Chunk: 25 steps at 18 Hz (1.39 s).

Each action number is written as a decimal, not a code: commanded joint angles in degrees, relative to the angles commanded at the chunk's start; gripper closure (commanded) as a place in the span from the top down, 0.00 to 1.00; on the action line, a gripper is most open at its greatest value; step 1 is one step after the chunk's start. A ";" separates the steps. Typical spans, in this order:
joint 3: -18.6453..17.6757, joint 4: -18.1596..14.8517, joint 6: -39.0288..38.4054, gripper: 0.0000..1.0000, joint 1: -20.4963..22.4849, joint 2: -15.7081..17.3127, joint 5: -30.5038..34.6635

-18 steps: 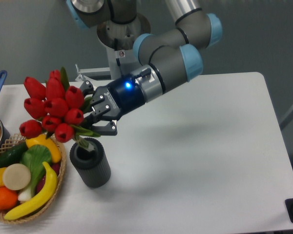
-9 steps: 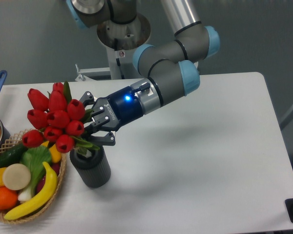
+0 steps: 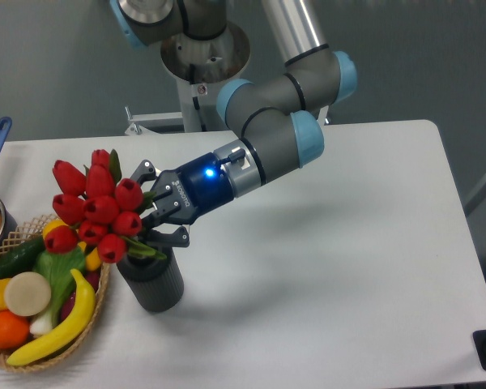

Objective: Insert the flowers into the vase
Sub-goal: 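Lower the tulip stems into the black vase opening, then push the tulips deeper into the vase and open the gripper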

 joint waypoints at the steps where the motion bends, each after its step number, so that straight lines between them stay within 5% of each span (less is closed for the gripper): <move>1: 0.00 0.00 0.53 0.28 0.00 -0.44 0.00; 17: -4.57 -0.18 1.24 0.31 0.35 -0.27 4.04; 25: -5.01 -0.09 2.65 0.48 0.26 -0.45 8.17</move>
